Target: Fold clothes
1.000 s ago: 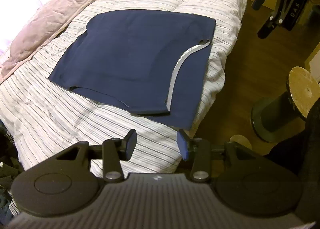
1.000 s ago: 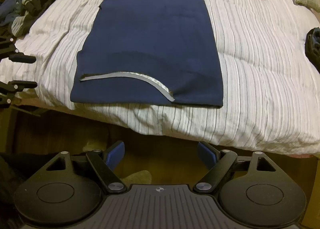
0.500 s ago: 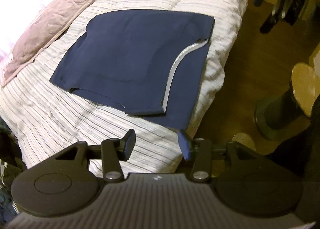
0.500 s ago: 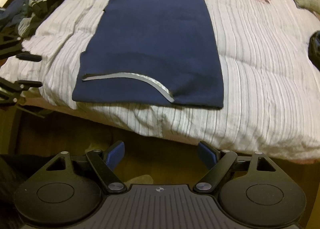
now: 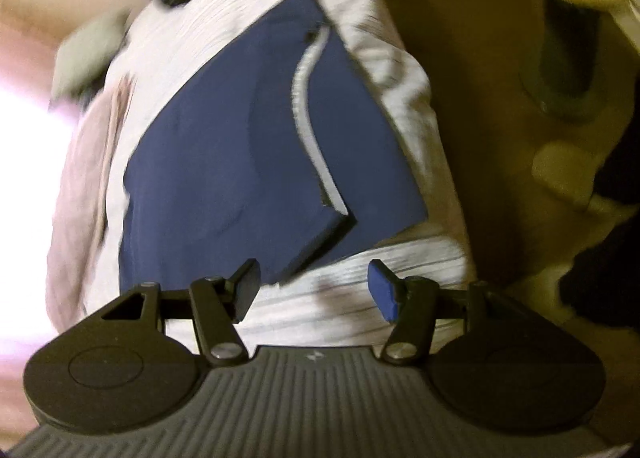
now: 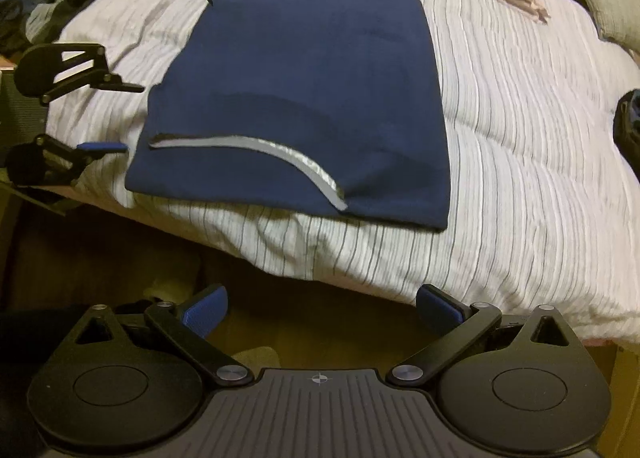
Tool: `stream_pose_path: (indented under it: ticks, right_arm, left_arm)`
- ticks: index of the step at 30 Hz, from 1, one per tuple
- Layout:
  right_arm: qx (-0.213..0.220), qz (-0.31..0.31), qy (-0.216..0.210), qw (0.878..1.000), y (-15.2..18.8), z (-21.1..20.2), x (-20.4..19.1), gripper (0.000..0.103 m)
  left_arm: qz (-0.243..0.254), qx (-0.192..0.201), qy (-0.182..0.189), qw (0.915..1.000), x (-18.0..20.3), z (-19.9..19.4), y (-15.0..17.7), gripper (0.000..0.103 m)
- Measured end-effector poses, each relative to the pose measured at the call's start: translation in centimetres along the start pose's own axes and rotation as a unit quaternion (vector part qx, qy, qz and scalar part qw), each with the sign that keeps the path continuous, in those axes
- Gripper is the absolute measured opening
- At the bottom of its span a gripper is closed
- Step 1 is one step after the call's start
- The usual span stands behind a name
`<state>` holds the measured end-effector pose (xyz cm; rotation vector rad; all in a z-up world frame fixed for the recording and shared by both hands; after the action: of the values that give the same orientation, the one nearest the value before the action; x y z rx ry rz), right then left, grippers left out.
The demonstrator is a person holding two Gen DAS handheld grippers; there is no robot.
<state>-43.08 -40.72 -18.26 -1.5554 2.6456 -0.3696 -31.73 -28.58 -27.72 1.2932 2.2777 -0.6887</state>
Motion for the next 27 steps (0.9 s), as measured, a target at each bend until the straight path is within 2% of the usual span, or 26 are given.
stream_pose_path:
  ticks: [3, 6, 11, 14, 19, 21, 23, 27]
  right_arm:
    - [-0.009, 0.011, 0.004, 1.0, 0.5, 0.4, 0.0, 0.103]
    - [-0.018, 0.021, 0.005, 1.0, 0.9, 0.7, -0.1, 0.103]
    - [-0.026, 0.028, 0.004, 0.999, 1.3, 0.9, -0.2, 0.103]
    - [-0.022, 0.027, 0.002, 0.999, 1.0, 1.0, -0.2, 0.103]
    - [-0.005, 0.018, 0.005, 1.0, -0.1, 1.2, 0.1, 0.103]
    - [0.006, 0.01, 0.007, 1.0, -0.5, 1.2, 0.4, 0.103]
    - [0.02, -0.007, 0.011, 1.0, -0.8, 1.4, 0.6, 0.103]
    - [0.049, -0.077, 0.032, 0.995, -1.0, 1.9, 0.6, 0.103]
  left_arm:
    - [0.064, 0.021, -0.014, 0.9976, 1.3, 1.7, 0.6, 0.055]
    - [0.097, 0.04, -0.022, 0.9943, 2.1, 2.9, 1.1, 0.057]
    - [0.088, 0.078, -0.026, 0.9927, 2.0, 3.5, 0.4, 0.057]
    - [0.06, 0.083, -0.018, 0.9946, 0.9, 3.4, 0.0, 0.056]
    - [0.039, 0.071, -0.001, 0.9967, -0.1, 3.2, 0.5, 0.032]
    - [0.036, 0.07, 0.008, 0.9969, -0.2, 3.0, 0.6, 0.016]
    - [0.018, 0.07, 0.011, 0.9973, -0.6, 2.5, 0.7, 0.008]
    - [-0.059, 0.074, 0.033, 0.9949, -3.5, 1.3, 0.8, 0.007]
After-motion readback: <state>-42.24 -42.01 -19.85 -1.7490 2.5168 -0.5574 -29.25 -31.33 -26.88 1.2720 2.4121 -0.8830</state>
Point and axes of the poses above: each gripper's, at about its wrist camera, not at the fingertips, and z roughly the way its jaws point, x to its right, y to its underside, the point moved 3 cm from there along z, roughly the way its jaws point, and after that the axes turned 2 degrees about z, right-handed, at the moved point
